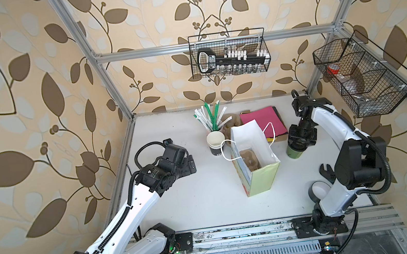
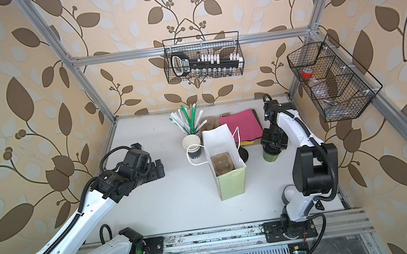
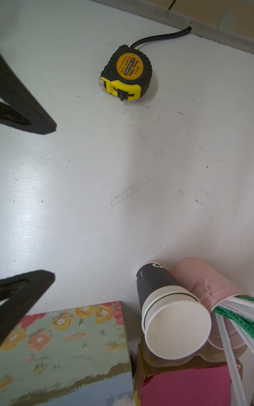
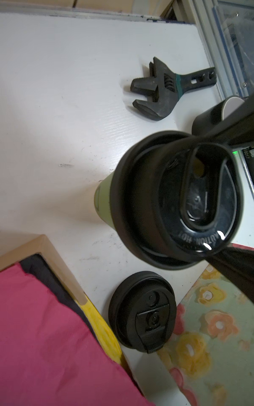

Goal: Pack the takeout coffee
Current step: 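Lower the right gripper and close it around the green cup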

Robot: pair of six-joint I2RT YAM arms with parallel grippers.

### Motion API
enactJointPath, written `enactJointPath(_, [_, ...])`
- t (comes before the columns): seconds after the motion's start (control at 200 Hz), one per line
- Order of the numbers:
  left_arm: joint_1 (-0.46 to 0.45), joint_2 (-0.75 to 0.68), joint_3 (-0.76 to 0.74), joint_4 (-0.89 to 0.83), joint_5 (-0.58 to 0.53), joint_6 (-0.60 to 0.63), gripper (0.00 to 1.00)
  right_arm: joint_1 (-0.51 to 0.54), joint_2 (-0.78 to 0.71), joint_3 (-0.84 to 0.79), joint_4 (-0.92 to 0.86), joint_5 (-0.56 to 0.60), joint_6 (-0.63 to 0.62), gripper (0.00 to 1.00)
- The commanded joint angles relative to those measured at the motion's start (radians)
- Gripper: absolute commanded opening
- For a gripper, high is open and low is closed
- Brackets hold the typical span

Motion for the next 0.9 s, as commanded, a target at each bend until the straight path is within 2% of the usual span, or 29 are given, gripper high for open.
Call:
enactJointPath(0.0, [0.006,-0.002,0.017,-0.025,-0.025,0.019,0.99,-0.002,-0.039,-0.043,-0.020,-0.007,-0.007,0.51])
enactJointPath(0.03, [0.006,-0.002,0.018,-0.025,-0.024,0.019,0.99,-0.002,-0.054,-0.050,-0.018,-0.008,-0.007,0.49])
enactJointPath(0.36, [0.006,0.003,0.018,-0.024,-0.014,0.018,0.99,0.062,-0.208,-0.098,-0.053,0.018,-0.002,0.49])
enactJointPath(0.54, [0.007,0.005,0.018,-0.022,-0.010,0.018,0.99,0.083,-0.296,-0.144,-0.060,0.021,-0.005,0.46])
enactJointPath(0.68, [0.006,0.012,0.021,-0.022,-0.001,0.018,0.99,0.115,-0.363,-0.119,-0.089,0.021,0.000,0.37])
enactJointPath(0.77, [0.006,0.012,0.022,-0.022,0.002,0.018,0.99,0.141,-0.393,-0.085,-0.128,0.056,0.010,0.36])
enactJointPath(0.895, [0.007,0.009,0.019,-0.019,0.001,0.018,0.99,0.160,-0.445,-0.052,-0.173,0.045,0.017,0.34])
